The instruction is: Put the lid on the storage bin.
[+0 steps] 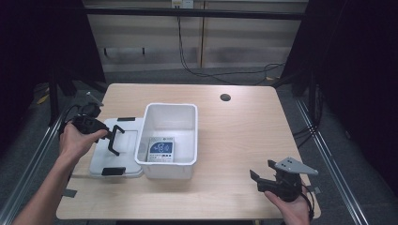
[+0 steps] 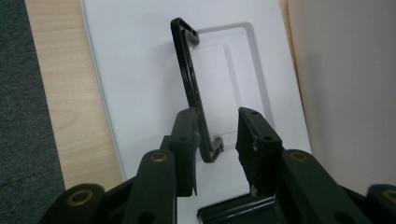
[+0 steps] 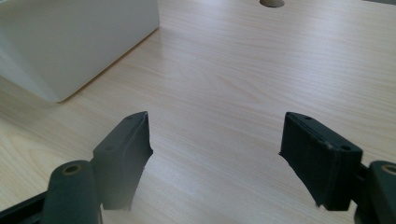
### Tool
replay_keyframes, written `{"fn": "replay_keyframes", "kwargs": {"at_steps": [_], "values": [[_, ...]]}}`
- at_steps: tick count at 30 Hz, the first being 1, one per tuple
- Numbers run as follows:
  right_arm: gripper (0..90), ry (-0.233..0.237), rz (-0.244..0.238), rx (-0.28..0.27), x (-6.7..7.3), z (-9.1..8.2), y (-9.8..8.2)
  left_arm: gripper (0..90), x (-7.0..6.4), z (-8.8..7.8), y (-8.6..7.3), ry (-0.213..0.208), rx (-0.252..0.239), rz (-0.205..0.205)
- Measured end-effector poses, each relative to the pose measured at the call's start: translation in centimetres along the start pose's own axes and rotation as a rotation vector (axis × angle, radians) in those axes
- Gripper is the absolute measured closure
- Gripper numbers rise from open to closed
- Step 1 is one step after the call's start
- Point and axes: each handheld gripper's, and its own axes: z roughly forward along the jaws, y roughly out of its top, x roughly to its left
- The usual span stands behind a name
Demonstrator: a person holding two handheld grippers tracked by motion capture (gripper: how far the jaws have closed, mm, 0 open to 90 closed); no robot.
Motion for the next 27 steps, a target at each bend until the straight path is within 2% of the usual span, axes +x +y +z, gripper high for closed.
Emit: {"fn": "replay_keyframes", "kwargs": {"at_steps": [3,4,5,6,9,10,11,15,18,19,22,24,25,27], "values": [[23.7,0.0,-0.003,0.0,0.0,0.0,0.0,68.9,-0.2,0.4,0.3,0.005,0.021,0.003],[23.8,0.001,-0.005,0.001,0.0,0.0,0.0,68.9,-0.3,0.8,0.6,0.026,0.038,0.002],[23.8,0.001,-0.005,0.001,0.0,0.0,0.0,69.1,-0.3,0.8,0.6,0.026,0.038,0.002],[23.8,0.001,-0.006,0.002,0.0,0.0,0.0,70.4,-0.3,1.3,0.9,0.06,0.051,-0.017],[23.8,0.001,-0.01,0.001,0.0,0.0,0.0,72.0,-0.2,1.7,1.1,0.07,0.058,-0.034],[23.8,0.003,-0.009,0.0,0.0,0.0,0.0,71.6,-0.2,2.0,1.3,0.068,0.079,-0.045],[23.8,0.004,-0.007,0.001,0.0,0.0,0.0,71.5,-0.2,2.2,1.4,0.073,0.09,-0.037],[23.8,0.008,0.009,0.003,-0.2,0.1,-0.1,71.1,-0.2,2.5,1.7,0.075,0.095,-0.044],[23.7,0.007,0.004,0.004,-0.2,0.1,-0.1,74.4,-0.2,3.1,1.9,0.112,0.109,-0.059],[23.8,0.007,0.002,0.007,-0.2,0.1,-0.1,74.3,-0.1,3.4,2.0,0.094,0.115,-0.068],[23.8,0.005,-0.012,0.013,0.0,0.1,-0.1,74.6,0.0,3.7,2.2,0.105,0.123,-0.073],[23.8,0.005,-0.01,0.018,0.0,0.2,-0.1,74.7,0.1,3.9,2.2,0.103,0.131,-0.074],[23.8,0.006,-0.009,0.02,0.0,0.2,-0.1,74.7,0.1,4.0,2.3,0.103,0.127,-0.089],[23.8,0.007,-0.008,0.022,0.0,0.2,-0.1,75.2,0.1,4.0,2.4,0.11,0.132,-0.084]]}}
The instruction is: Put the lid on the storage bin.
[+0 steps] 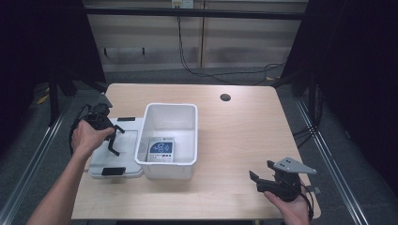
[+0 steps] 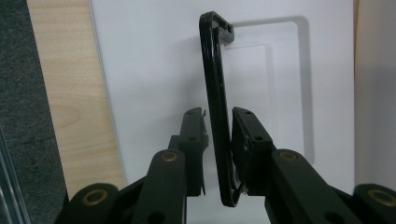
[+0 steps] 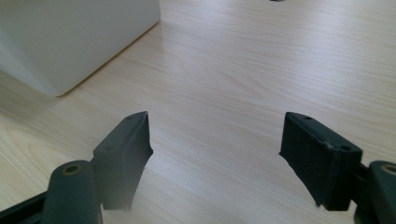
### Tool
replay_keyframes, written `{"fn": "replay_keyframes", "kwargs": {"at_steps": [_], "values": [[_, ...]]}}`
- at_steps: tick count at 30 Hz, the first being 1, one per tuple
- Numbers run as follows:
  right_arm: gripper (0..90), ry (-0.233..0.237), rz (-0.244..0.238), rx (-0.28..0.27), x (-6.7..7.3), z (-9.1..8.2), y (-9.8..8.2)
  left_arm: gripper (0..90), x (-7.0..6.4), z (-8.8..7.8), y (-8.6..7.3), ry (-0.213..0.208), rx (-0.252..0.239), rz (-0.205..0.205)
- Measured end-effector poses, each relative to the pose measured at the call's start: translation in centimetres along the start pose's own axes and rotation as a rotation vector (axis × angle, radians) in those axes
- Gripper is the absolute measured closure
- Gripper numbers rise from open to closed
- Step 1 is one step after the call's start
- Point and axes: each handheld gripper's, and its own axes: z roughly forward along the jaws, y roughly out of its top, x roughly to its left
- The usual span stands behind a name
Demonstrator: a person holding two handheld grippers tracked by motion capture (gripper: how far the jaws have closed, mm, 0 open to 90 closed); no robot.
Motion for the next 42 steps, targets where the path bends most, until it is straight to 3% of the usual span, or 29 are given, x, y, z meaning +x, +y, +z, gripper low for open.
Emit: {"fn": "replay_keyframes", "kwargs": {"at_steps": [1,5,19,22,29,35,42], "values": [[23.7,0.001,-0.002,0.001,0.0,0.0,0.0,76.2,-0.4,0.3,0.1,0.006,0.007,-0.015],[23.8,0.001,-0.01,0.006,0.1,0.1,0.0,77.2,-0.9,0.8,0.3,0.026,0.017,-0.01],[23.6,0.005,-0.012,0.019,0.1,0.2,0.0,80.7,-1.3,1.2,0.9,0.008,0.022,-0.036],[23.7,0.007,-0.013,0.023,0.1,0.2,0.0,81.8,-1.4,1.2,0.9,0.004,0.024,-0.063],[23.7,0.01,-0.014,0.023,0.1,0.2,0.0,82.8,-1.8,1.3,1.0,0.007,0.033,-0.047],[23.8,0.009,-0.01,0.027,0.1,0.3,0.0,84.3,-1.7,1.2,0.9,0.005,0.031,-0.06],[23.8,0.007,-0.007,0.027,0.1,0.3,0.0,84.7,-1.7,0.4,0.8,0.015,0.033,-0.049]]}}
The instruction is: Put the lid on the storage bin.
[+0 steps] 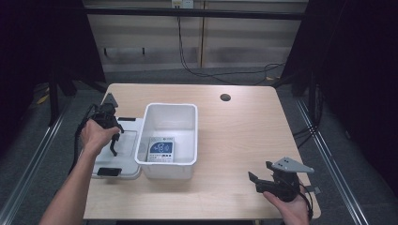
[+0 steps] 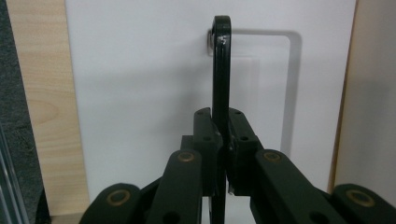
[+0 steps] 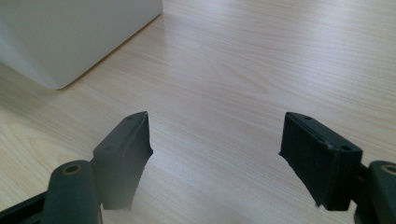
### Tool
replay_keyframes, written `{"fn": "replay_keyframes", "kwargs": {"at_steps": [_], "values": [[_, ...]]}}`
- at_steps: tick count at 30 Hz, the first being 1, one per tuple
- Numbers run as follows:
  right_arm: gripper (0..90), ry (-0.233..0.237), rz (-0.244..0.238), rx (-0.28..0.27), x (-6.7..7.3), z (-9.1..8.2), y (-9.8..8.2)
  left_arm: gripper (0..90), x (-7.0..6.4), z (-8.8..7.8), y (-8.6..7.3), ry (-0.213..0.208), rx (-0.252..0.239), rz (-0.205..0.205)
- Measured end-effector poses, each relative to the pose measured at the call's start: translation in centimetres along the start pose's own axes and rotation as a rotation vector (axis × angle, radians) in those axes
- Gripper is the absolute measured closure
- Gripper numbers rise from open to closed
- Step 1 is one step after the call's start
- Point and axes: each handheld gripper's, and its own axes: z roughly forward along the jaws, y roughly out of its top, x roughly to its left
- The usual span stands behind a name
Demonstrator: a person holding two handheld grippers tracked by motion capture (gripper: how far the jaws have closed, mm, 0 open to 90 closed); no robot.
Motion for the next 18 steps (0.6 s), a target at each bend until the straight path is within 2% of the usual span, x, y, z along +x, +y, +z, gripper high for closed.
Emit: {"fn": "replay_keyframes", "kwargs": {"at_steps": [5,11,18], "values": [[23.7,0.001,0.002,0.001,0.0,0.1,0.0,84.7,-0.2,-1.2,-0.1,0.023,-0.012,0.004],[23.7,0.004,-0.002,0.008,-0.1,0.1,0.0,84.7,-0.3,-2.5,-0.2,0.015,-0.022,0.024],[23.7,0.003,-0.006,0.008,0.0,0.2,0.0,84.7,0.2,-3.4,-0.4,0.007,-0.021,0.02]]}}
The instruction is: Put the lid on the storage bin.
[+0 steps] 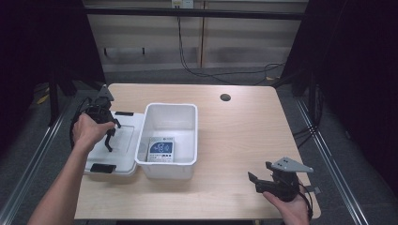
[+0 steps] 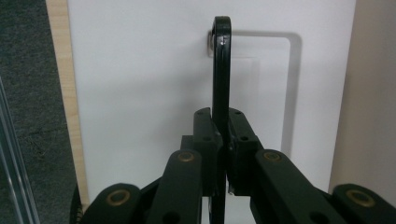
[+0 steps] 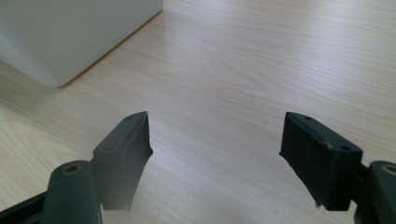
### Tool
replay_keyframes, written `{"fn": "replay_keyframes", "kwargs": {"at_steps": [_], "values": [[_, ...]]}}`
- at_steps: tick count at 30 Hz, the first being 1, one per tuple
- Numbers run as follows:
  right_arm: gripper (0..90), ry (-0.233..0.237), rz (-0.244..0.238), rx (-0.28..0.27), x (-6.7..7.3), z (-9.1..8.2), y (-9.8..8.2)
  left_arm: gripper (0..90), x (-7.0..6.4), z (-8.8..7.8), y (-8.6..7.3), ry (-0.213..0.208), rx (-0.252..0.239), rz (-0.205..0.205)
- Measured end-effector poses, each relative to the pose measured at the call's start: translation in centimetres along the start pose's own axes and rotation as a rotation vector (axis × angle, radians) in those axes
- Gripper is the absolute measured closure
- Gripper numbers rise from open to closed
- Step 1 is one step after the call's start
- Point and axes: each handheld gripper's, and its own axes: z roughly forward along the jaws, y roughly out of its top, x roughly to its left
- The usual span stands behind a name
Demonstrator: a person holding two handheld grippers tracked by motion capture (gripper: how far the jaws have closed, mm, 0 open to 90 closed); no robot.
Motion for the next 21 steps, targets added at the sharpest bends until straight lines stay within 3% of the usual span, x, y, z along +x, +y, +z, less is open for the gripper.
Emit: {"fn": "replay_keyframes", "kwargs": {"at_steps": [11,21], "values": [[23.4,-0.001,0.0,0.0,0.0,0.0,0.0,84.7,0.6,-2.3,-0.3,-0.011,-0.026,0.012],[23.3,0.001,0.0,0.002,0.0,0.0,0.0,84.8,1.4,-3.1,-0.6,-0.019,-0.018,0.015]]}}
